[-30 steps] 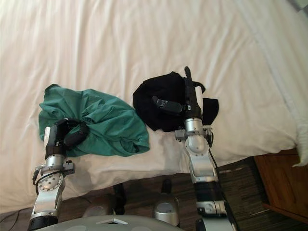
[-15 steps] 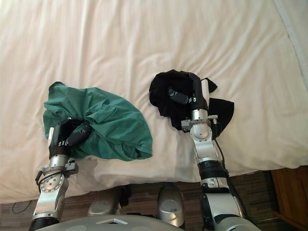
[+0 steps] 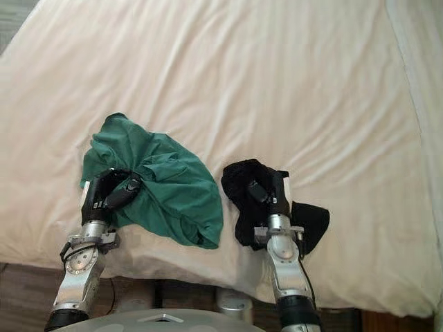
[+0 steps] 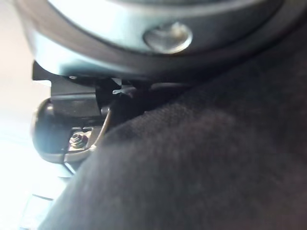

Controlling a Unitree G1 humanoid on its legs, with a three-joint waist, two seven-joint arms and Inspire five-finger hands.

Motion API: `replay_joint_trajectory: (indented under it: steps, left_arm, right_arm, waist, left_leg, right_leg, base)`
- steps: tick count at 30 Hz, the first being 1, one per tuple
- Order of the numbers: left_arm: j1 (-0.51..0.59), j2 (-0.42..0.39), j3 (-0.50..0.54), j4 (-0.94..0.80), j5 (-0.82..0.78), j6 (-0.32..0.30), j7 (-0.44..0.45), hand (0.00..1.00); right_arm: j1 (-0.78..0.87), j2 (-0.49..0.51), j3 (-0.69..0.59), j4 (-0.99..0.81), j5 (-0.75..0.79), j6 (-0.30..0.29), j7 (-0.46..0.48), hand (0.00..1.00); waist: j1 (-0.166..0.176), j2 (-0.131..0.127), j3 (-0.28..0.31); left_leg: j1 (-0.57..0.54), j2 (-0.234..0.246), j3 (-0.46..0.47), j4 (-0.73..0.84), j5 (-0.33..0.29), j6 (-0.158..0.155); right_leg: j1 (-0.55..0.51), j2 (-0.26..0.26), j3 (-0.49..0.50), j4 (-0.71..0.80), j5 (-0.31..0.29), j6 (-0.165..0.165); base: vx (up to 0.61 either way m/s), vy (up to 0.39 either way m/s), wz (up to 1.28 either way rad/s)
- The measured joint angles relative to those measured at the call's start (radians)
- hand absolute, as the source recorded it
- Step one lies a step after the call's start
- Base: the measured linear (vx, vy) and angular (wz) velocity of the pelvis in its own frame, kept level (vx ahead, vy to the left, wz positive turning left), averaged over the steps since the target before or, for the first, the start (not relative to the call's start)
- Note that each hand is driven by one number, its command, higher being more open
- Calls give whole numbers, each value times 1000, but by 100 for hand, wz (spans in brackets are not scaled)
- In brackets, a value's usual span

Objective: Tidy up the quilt and then pick up the clothes from the bed and put them into the laundry hamper

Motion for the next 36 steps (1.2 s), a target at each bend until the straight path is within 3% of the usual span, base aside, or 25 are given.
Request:
replay_joint_trajectory:
  steps: [1, 3, 4, 7, 8, 10, 11, 13, 14, 15, 16, 18, 19, 20, 21, 22, 23, 24, 25, 26, 27, 31, 34, 35, 36]
  left_arm:
    - [1, -18, -1, -4, -16, 3, -1, 0]
    - [17, -56, -19, -19, -71, 10, -9, 0]
    - [35, -67, -36, -39, -84, 22, -11, 0]
    - [63, -96, -73, -41, -84, 36, -12, 0]
    - [71, -115, -91, -30, -84, 42, -12, 0]
    - [76, -117, -109, 8, -86, 45, -11, 0]
    - [81, -116, -105, 47, -96, 44, 1, 0]
    - [95, -116, -92, 114, -113, 46, 19, 0]
    - [113, -113, -81, 142, -114, 48, 31, 0]
    - [120, -104, -71, 159, -114, 51, 43, 0]
    - [120, -100, -71, 169, -114, 54, 48, 0]
    - [127, -93, -63, 219, -110, 71, 51, 0]
    - [138, -91, -57, 230, -110, 77, 52, 0]
    - [167, -88, -43, 236, -109, 94, 56, 0]
    - [192, -88, -38, 236, -107, 99, 61, 0]
    - [194, -89, -42, 241, -106, 107, 62, 0]
    - [192, -85, -41, 252, -106, 109, 62, 0]
    - [213, -63, -43, 228, -105, 100, 54, 0]
    - [222, -67, -45, 230, -103, 96, 48, 0]
    - [194, -54, -39, 266, -89, 126, 55, 0]
    - [169, -54, -77, 265, -66, 143, 55, 0]
    - [158, -84, -187, 216, -26, 134, 39, 0]
    - [165, -98, -193, 215, -26, 133, 40, 0]
    - [165, -89, -193, 211, -26, 130, 40, 0]
    - [163, -85, -193, 211, -26, 130, 40, 0]
  right_arm:
    - [20, 0, -1, -11, 18, 0, -1, 0]
    - [75, 11, 1, -41, 32, 0, -2, 0]
    - [89, 16, 5, -61, 32, 0, -2, 0]
    - [100, 19, -4, -68, 33, 0, -1, 0]
    - [104, 14, -25, -62, 32, -2, -1, 0]
    - [134, 17, -77, -50, 31, -15, -5, 0]
    - [150, 14, -101, -27, 30, -22, -19, 0]
    - [179, 6, -136, 10, 30, -20, -43, 0]
    - [189, 4, -152, 33, 29, -17, -56, 0]
    - [198, 8, -154, 60, 26, -7, -71, 0]
    - [207, 9, -158, 69, 23, -5, -75, 0]
    - [243, 10, -180, 85, 16, 13, -89, 0]
    - [247, 10, -179, 88, 14, 20, -90, 0]
    - [259, 11, -177, 92, 11, 33, -91, 0]
    - [264, 10, -169, 90, 9, 43, -91, 0]
    - [270, 7, -167, 90, 9, 44, -91, 0]
    - [289, 13, -143, 97, 10, 52, -90, 0]
    - [307, 29, -94, 74, 9, 51, -87, 0]
    - [324, 27, -76, 51, 4, 44, -80, 0]
    - [317, 62, -40, 71, -19, 36, -72, 0]
    - [319, 78, 23, 116, -20, 58, -48, 0]
    - [284, 78, 127, 151, -49, 60, 19, 0]
    - [265, 126, 134, 163, -46, 58, 17, 0]
    - [265, 157, 142, 168, -46, 58, 16, 0]
    - [262, 168, 147, 175, -45, 58, 18, 0]
  waist:
    - [0, 0, 0]
    - [3, -1, -1]
    - [28, -4, -1]
    - [36, 14, -12]
    - [39, 28, -18]
    - [-1, 55, -53]
    - [-2, 78, -67]
    - [-2, 100, -111]
    - [4, 103, -130]
    - [11, 62, -136]
    - [13, 47, -137]
    - [37, 36, -134]
    - [48, 41, -129]
    - [57, 40, -130]
    - [50, 52, -130]
    - [40, 66, -128]
    - [-1, 37, -131]
    - [20, 41, -122]
    - [42, 80, -125]
    - [27, 53, -117]
    - [11, 43, -113]
    - [3, 69, -90]
    - [5, 73, -88]
    - [18, 46, -81]
    - [24, 34, -76]
  left_leg:
    - [-6, 7, 57, 5, 9, 12]
    - [-29, 26, 275, 54, 12, 80]
    - [-45, 24, 376, 76, 20, 109]
    - [-86, -20, 309, 70, 86, 134]
    - [-82, -66, 219, -13, 155, 134]
    - [-109, -36, 300, 3, 19, 174]
    - [-141, 61, 403, 191, -64, 165]
    - [-162, 180, 489, 320, -111, 147]
    - [-179, 171, 489, 336, -124, 130]
    - [-196, 110, 436, 308, -121, 133]
    - [-207, 78, 414, 294, -118, 140]
    - [-229, 32, 380, 318, -169, 158]
    - [-224, 11, 361, 320, -169, 165]
    - [-211, -20, 332, 317, -169, 182]
    - [-187, -59, 291, 264, -152, 196]
    - [-168, -85, 254, 208, -135, 179]
    - [-137, -70, 313, 188, -227, 68]
    - [-180, 64, 398, 428, -329, 223]
    - [-153, 164, 372, 414, -324, 197]
    - [-147, 104, 311, 387, -256, 126]
    - [-104, -5, 259, 228, -172, 155]
    - [-18, -171, 96, 50, -76, 186]
    - [13, -200, 11, 72, -86, 170]
    - [20, -211, 11, 89, -101, 146]
    - [25, -211, 14, 101, -113, 138]
  right_leg:
    - [11, -5, -28, -3, 0, 0]
    - [47, -11, -117, -4, 1, -1]
    - [48, -17, -155, -2, 1, -2]
    - [69, -34, -266, 10, 1, -2]
    - [68, -60, -314, 34, 1, -3]
    - [104, -86, -444, 10, -15, 17]
    - [140, -76, -526, 1, -23, 38]
    - [155, -81, -608, 56, -21, 41]
    - [156, -102, -644, 104, -18, 46]
    - [149, -142, -658, 135, -8, 58]
    - [144, -162, -659, 157, -2, 55]
    - [116, -260, -670, 328, 51, -19]
    - [103, -292, -666, 391, 68, -57]
    - [86, -319, -645, 455, 53, -153]
    - [74, -279, -586, 448, 30, -172]
    - [71, -240, -555, 439, 24, -169]
    - [63, -187, -520, 407, -6, -175]
    - [6, -170, -478, 462, -42, -138]
    - [-6, -120, -460, 476, -55, -116]
    - [-29, -108, -402, 474, -89, -63]
    - [-75, -66, -342, 470, -112, -69]
    - [-181, 22, -153, 465, -125, -68]
    - [-171, 55, -56, 322, -116, -70]
    - [-137, 27, -46, 183, -13, -69]
    - [-122, 20, -50, 162, 1, -68]
  base:
    - [-12, -58, 134]
    - [-3, -33, 104]
    - [-17, -37, 77]
    - [-81, -23, 116]
    - [-143, 37, 177]
    - [-113, 69, 199]
    - [-51, 116, 149]
    - [-18, 190, 121]
    - [20, 305, 117]
    - [16, 381, 114]
    - [28, 396, 137]
    - [76, 331, 126]
    - [173, 370, 82]
    - [209, 370, 84]
    - [241, 439, 103]
    - [199, 323, 158]
    - [192, 186, 130]
    - [197, 103, 83]
    - [165, 20, 52]
    - [147, 21, 131]
    - [147, 48, 188]
    - [182, 12, 178]
    - [242, -48, 143]
    - [296, -103, 118]
    - [220, -154, 80]
